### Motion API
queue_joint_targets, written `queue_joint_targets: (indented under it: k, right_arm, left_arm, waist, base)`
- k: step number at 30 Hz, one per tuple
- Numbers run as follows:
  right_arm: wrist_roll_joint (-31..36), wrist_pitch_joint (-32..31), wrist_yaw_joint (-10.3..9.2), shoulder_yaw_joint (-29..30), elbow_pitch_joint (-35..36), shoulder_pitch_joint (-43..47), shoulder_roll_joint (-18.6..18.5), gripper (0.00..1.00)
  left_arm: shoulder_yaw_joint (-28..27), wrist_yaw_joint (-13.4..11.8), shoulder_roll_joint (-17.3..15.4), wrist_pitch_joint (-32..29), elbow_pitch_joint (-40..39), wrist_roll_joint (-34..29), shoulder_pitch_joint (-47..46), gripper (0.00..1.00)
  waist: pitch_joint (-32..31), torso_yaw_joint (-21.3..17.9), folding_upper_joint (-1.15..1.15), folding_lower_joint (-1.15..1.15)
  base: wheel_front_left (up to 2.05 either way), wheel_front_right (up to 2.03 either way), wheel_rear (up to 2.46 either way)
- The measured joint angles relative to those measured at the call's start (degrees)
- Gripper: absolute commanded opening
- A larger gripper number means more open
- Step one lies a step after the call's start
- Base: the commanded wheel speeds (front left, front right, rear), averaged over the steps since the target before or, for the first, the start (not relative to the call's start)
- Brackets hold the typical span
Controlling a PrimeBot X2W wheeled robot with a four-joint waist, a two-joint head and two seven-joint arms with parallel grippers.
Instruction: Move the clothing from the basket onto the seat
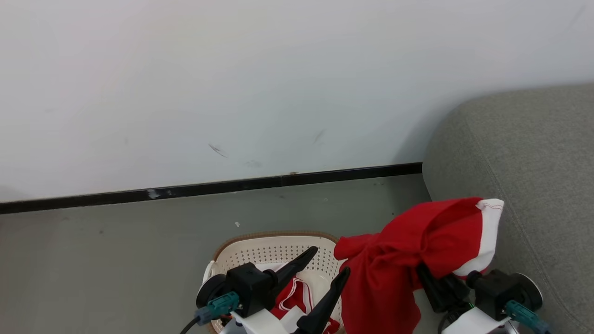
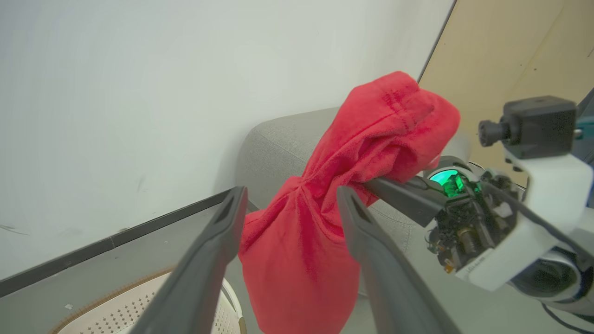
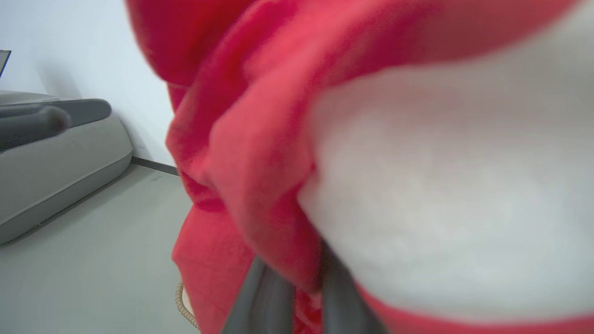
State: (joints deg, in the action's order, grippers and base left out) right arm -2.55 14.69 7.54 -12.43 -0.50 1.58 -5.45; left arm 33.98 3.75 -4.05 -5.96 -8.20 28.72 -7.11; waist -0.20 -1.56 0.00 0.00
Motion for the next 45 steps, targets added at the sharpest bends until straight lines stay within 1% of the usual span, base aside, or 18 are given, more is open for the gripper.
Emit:
queue_joint_targets:
  k: [3,7,8,10,13,20,27,35,41,45]
  right_arm:
    - [-1.62,0.00,0.00,1.98,0.00,0.82,-0.02,0.00]
    - [-2.03,0.00,0.00,3.75,0.27,0.76,-0.67,0.00]
    - [-2.23,0.00,0.00,5.00,0.43,0.43,-1.68,0.00]
    - [-3.15,0.00,0.00,5.83,0.45,0.16,-1.99,0.00]
    - [-5.34,0.00,0.01,8.00,0.31,-1.34,-3.26,0.00]
    - [-10.96,-0.58,0.00,15.29,-1.88,-7.77,-7.25,0.00]
    - [-17.11,-2.99,-0.02,23.14,-6.34,-14.91,-9.88,0.00]
    - [-22.60,-5.77,-0.03,31.32,-11.44,-25.92,-13.54,0.00]
    - [-25.20,-7.48,-0.03,36.62,-16.51,-33.23,-16.71,0.00]
    - [-25.81,-8.33,-0.04,39.76,-19.35,-38.22,-18.40,0.00]
  left_arm:
    - [0.08,-0.01,0.04,0.23,0.12,0.00,0.83,1.00]
    - [0.07,-0.09,0.07,0.53,0.13,0.00,1.18,1.00]
    - [-0.02,-0.60,0.12,1.00,0.04,-0.01,1.40,1.00]
    - [-0.09,-0.68,0.13,1.01,-0.01,-0.03,1.59,1.00]
    - [-0.13,-1.45,0.13,1.09,-0.19,-0.18,2.01,1.00]
    - [-0.18,-3.59,0.18,1.57,-1.56,-1.09,3.52,1.00]
    - [0.01,-5.47,0.19,1.57,-2.86,-2.57,4.86,1.00]
    - [0.04,-7.25,-0.18,1.42,-4.35,-3.90,5.52,1.00]
    - [-0.01,-8.15,-1.53,0.01,-5.77,-4.80,5.84,1.00]
    - [0.02,-8.17,-3.10,-1.21,-6.76,-6.34,5.85,1.00]
  waist:
    - [0.42,-1.51,0.00,0.00]
    - [0.95,-3.05,0.00,0.00]
    - [1.37,-4.01,0.00,0.00]
    - [1.60,-4.46,0.00,0.00]
    - [2.46,-5.62,0.00,0.00]
    - [5.42,-7.13,0.00,0.00]
    - [9.00,-7.01,0.00,0.00]
    - [13.41,-5.66,0.00,0.00]
    - [16.88,-4.54,0.00,0.00]
    - [19.25,-3.85,0.00,0.00]
  base:
    - [0.00,0.00,0.00]
    - [0.00,0.00,0.00]
    - [0.00,0.00,0.00]
    - [0.00,0.00,0.00]
    - [0.00,0.00,0.00]
    - [0.00,0.00,0.00]
    - [0.00,0.00,0.00]
    - [0.00,0.00,0.00]
    - [0.00,0.00,0.00]
    - [0.00,0.00,0.00]
